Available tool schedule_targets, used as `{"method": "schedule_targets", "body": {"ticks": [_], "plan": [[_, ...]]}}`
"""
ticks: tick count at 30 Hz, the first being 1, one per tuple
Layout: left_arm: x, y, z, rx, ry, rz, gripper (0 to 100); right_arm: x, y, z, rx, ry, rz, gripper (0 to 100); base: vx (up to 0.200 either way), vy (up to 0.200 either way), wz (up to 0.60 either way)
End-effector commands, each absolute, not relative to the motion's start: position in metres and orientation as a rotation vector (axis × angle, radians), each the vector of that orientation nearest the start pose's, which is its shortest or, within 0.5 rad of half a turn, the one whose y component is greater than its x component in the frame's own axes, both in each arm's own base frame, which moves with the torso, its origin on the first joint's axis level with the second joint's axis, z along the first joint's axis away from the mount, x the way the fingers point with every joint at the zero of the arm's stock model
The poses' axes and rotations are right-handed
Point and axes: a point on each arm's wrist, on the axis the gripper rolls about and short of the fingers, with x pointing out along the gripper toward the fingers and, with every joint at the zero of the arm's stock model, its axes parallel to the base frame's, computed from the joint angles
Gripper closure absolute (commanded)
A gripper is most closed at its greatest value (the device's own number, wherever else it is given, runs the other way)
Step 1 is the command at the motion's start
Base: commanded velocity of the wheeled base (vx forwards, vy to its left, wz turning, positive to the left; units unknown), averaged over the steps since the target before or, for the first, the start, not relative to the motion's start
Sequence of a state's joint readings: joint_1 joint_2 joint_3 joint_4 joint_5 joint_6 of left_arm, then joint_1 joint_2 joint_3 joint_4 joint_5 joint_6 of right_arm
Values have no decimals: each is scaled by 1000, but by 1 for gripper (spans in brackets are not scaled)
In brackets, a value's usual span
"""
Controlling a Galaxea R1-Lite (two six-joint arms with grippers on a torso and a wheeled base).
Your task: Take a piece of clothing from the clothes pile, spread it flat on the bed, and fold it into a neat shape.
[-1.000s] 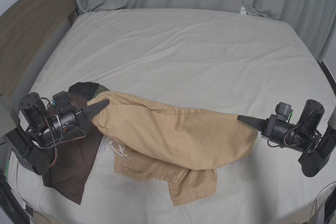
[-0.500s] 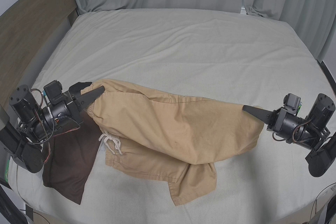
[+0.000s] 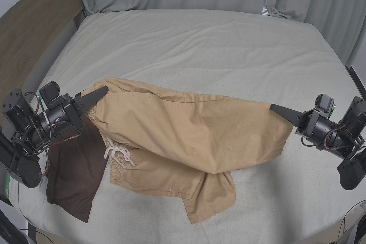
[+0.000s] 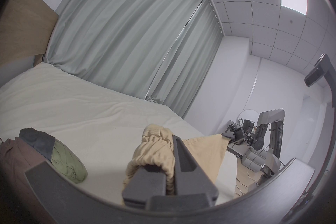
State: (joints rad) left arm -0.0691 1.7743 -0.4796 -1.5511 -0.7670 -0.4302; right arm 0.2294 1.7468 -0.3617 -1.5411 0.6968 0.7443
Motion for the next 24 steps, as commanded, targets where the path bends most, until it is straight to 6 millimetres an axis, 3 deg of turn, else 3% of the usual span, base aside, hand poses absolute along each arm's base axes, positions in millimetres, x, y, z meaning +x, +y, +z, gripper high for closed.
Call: {"method": "schedule_targets", "body": {"ticks": [1, 11, 24], "plan": [[269, -30, 175, -305, -84, -854, 100, 247, 69, 158, 644, 164, 930, 100, 0, 0, 0], [271, -20, 173, -304, -78, -825, 100, 254, 56, 161, 641, 129, 882, 100, 0, 0, 0], [276, -14, 165, -313, -52, -805, 100, 257, 52, 162, 639, 119, 871, 100, 0, 0, 0]]}}
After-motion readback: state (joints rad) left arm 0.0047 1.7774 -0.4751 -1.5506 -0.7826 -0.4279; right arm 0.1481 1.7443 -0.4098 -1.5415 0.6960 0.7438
